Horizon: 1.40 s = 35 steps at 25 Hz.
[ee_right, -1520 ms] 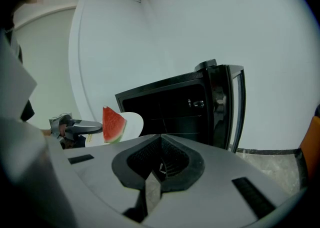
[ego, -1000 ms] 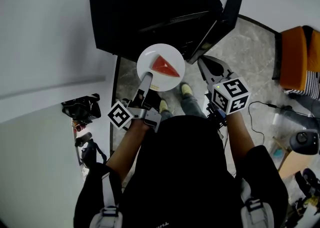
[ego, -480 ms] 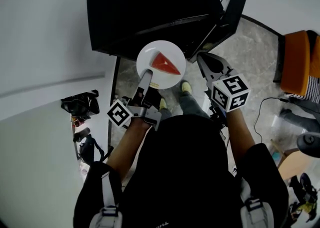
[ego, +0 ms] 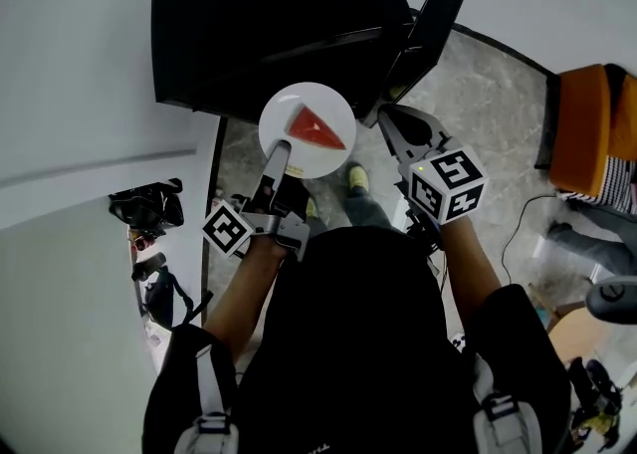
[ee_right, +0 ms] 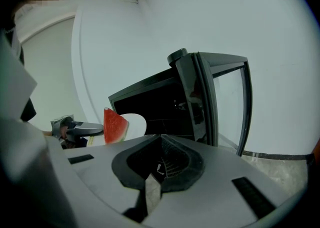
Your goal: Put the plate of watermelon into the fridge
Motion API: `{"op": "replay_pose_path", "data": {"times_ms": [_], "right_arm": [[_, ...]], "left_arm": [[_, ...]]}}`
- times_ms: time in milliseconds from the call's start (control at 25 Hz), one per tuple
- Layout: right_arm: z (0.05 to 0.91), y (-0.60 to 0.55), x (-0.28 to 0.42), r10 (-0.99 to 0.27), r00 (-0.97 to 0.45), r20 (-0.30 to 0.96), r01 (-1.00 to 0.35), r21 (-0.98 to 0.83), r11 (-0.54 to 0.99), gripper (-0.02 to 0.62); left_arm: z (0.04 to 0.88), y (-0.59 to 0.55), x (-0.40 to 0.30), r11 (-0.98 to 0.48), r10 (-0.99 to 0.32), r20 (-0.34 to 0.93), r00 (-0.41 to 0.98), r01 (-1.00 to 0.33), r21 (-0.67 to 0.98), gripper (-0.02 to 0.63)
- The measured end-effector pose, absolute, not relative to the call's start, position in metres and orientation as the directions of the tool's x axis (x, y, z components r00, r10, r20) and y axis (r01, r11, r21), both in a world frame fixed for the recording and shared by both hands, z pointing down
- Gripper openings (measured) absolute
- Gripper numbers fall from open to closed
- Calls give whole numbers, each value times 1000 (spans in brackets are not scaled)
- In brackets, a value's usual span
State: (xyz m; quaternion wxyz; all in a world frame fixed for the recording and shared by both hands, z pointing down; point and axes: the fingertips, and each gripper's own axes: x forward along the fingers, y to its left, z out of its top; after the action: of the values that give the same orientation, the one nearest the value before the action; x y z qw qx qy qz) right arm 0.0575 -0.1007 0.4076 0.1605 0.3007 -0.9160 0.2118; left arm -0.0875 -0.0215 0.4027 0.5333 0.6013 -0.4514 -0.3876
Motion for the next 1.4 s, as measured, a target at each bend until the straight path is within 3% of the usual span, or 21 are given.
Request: {"op": "replay_pose_path", "data": {"times_ms": [1400], "right_arm": [[419,-100,35,-336,-847,412,-472,-295,831,14]], "left_arm": [[415,-17,-95,14,-988,39,150,-166,986,44]]}}
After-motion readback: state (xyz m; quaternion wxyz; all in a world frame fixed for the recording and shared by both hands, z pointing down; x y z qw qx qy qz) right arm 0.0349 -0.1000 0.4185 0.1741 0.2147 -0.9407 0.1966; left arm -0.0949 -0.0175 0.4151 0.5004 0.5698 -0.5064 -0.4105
